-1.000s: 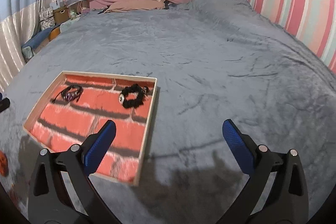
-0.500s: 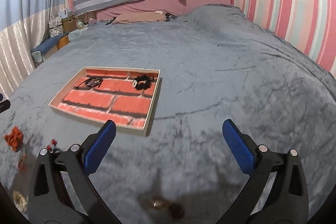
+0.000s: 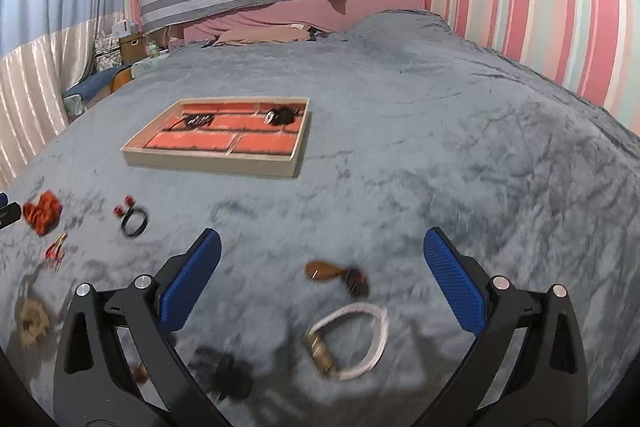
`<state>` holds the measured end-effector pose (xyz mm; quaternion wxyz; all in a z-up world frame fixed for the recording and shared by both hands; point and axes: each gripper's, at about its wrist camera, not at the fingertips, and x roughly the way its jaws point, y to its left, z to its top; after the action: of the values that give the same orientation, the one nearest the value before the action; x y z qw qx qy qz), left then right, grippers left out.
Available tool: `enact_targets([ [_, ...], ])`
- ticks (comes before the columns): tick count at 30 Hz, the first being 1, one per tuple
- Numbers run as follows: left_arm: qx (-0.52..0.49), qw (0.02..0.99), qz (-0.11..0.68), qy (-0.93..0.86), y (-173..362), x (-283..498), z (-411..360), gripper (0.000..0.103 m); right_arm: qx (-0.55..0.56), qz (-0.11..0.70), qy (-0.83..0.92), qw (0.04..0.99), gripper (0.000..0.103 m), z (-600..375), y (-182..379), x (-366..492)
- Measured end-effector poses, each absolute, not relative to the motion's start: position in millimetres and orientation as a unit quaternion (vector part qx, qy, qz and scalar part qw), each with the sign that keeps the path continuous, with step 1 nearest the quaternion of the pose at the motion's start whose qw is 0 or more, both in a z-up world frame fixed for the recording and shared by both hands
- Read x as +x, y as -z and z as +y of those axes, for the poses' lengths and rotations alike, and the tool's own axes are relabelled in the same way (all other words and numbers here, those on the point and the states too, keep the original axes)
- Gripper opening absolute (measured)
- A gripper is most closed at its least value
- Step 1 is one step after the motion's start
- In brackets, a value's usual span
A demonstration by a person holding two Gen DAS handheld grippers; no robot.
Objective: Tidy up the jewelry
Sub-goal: 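Open both tools and lift them away from the tray, then grasp the cream scrunchie with the left tool while the right tool grasps the black claw clip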
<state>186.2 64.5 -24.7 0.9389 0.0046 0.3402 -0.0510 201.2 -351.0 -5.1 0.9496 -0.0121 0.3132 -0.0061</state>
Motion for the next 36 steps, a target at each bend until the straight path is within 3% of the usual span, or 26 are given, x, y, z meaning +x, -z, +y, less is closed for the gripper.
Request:
enact_targets([
  [23, -0.028, 0.928, 0.371, 0.029, 84, 116, 93, 0.085, -0.042, 0.336, 0.002, 0.941, 0.098, -301, 70, 145],
  [28, -0.009, 0.918, 0.392, 0.048, 97, 119, 86, 0.084, -0.042, 0.357, 0.001, 0.933, 0.083, -300, 80, 155],
  [32, -0.012, 0.907, 0.417, 0.067, 107, 127, 83, 0.058, -0.022, 0.366, -0.008, 0.93, 0.076, -302, 85, 160],
  [36, -0.009, 0.902, 0.425, 0.069, 112, 129, 83, 0.049, -0.018, 0.379, -0.018, 0.925, 0.064, -298, 92, 161],
])
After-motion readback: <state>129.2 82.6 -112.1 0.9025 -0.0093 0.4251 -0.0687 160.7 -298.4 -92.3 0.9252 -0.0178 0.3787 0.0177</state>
